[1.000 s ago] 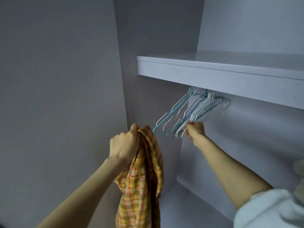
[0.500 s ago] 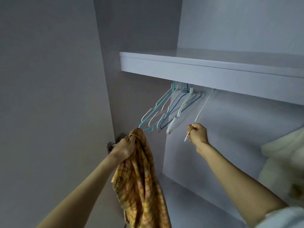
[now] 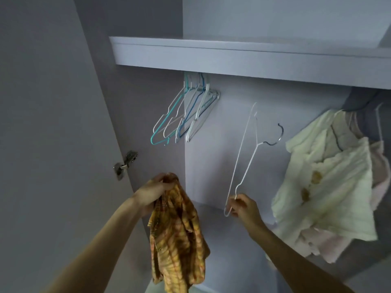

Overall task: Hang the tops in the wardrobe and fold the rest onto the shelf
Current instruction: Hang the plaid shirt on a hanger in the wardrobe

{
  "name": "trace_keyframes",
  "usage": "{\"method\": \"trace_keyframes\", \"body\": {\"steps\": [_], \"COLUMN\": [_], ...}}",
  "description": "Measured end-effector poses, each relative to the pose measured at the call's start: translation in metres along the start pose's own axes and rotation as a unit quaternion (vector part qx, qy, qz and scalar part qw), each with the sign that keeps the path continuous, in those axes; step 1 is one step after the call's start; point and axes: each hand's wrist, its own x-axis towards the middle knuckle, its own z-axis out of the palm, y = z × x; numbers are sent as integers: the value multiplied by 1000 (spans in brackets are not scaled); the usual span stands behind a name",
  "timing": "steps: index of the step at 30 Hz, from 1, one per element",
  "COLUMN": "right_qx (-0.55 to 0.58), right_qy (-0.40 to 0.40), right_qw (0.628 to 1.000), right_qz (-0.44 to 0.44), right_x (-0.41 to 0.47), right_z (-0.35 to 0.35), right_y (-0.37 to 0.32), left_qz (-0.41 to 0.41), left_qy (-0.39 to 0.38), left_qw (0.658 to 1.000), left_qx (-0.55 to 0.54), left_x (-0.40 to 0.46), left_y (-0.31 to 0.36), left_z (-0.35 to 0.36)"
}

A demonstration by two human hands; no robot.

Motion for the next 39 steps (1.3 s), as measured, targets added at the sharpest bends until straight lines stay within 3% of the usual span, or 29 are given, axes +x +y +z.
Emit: {"method": "trace_keyframes", "body": {"steps": [4, 7, 10, 12, 14, 16, 19, 24, 29, 34, 39], "right_qx": [18, 29, -12, -71, -107, -76, -16, -12, 48, -105, -305], "right_qy": [8, 49, 18, 1, 30, 67, 93, 107, 95, 32, 16], "right_qw": [994, 992, 992, 996, 992, 989, 987, 983, 989, 984, 931], "right_qz": [103, 117, 125, 58, -55, -111, -128, -147, -106, -143, -200], "right_x": [-6, -5, -10, -14, -19, -22, -20, -13, -8, -7, -13], "right_z": [-4, -2, 5, 5, 0, -5, -8, -1, -3, 0, 19], "right_y": [2, 6, 15, 22, 27, 29, 23, 12, 3, -1, -13], "left_qz": [-10, -9, 42, 118, 162, 189, 192, 79, 26, 43, 116], "left_qy": [-115, -136, -62, 16, 87, 150, 217, 218, 266, 282, 302], "left_qw": [992, 991, 990, 950, 905, 884, 875, 917, 889, 864, 839], "left_qx": [-48, -14, 120, 287, 384, 400, 389, 325, 373, 415, 438], "left_x": [-11, -17, -19, -17, -14, -11, -10, -7, -10, -19, -31], "left_y": [-1, -2, -1, -2, -4, -6, -15, -21, -20, -6, 3], "left_z": [1, -2, -5, -7, -6, -5, -3, -7, -19, -25, -17]}}
